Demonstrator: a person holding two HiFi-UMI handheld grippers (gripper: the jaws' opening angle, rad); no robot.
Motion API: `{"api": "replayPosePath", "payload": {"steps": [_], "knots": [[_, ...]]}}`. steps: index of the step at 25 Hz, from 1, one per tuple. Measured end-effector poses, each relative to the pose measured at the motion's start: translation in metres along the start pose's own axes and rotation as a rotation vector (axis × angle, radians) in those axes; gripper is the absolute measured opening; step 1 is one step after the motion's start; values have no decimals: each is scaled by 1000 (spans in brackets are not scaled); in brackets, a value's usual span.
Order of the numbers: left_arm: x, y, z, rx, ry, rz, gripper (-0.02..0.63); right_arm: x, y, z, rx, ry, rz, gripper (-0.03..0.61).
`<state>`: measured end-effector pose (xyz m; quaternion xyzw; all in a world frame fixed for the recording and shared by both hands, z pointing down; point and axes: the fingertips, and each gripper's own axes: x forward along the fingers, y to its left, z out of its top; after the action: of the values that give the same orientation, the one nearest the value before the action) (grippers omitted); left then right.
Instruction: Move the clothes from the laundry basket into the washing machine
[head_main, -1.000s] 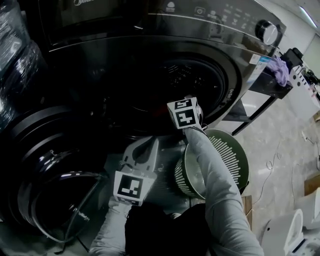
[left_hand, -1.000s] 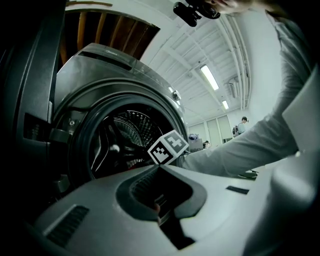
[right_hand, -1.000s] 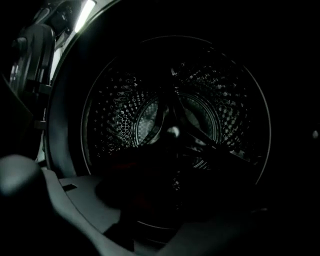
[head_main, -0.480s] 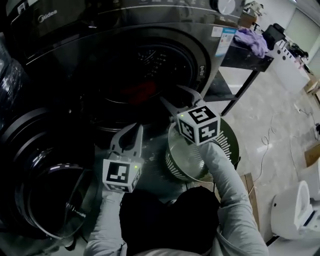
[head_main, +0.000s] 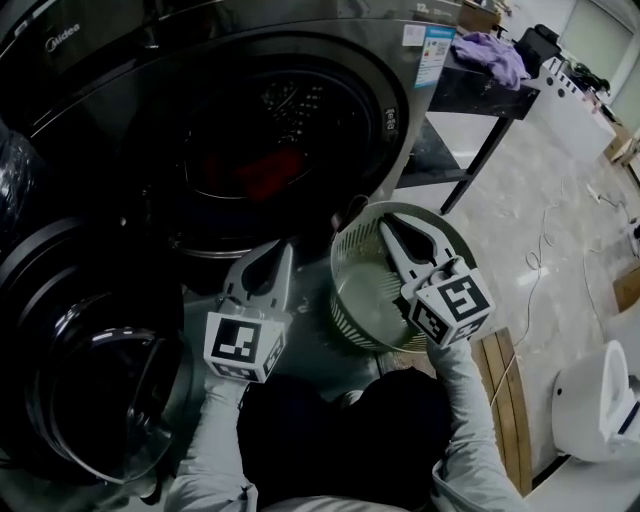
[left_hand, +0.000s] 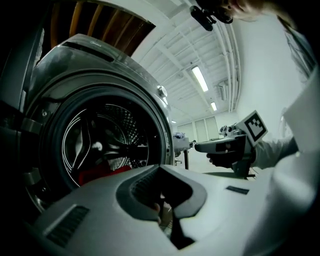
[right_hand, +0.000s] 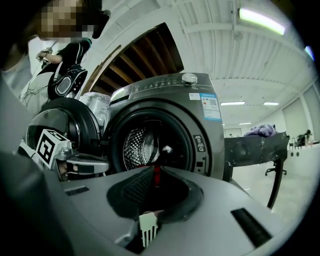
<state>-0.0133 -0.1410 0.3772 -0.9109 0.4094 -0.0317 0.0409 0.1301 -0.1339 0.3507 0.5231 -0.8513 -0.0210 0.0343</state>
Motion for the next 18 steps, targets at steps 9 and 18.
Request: {"api": "replayPosePath", "payload": {"steps": [9, 18], "knots": [[-5, 14, -4, -18, -4, 21, 18, 3, 18, -4, -24, -71, 23, 17], [-4, 20, -9, -32, 1, 27, 18, 8, 19, -4, 0, -98, 31, 17]]}}
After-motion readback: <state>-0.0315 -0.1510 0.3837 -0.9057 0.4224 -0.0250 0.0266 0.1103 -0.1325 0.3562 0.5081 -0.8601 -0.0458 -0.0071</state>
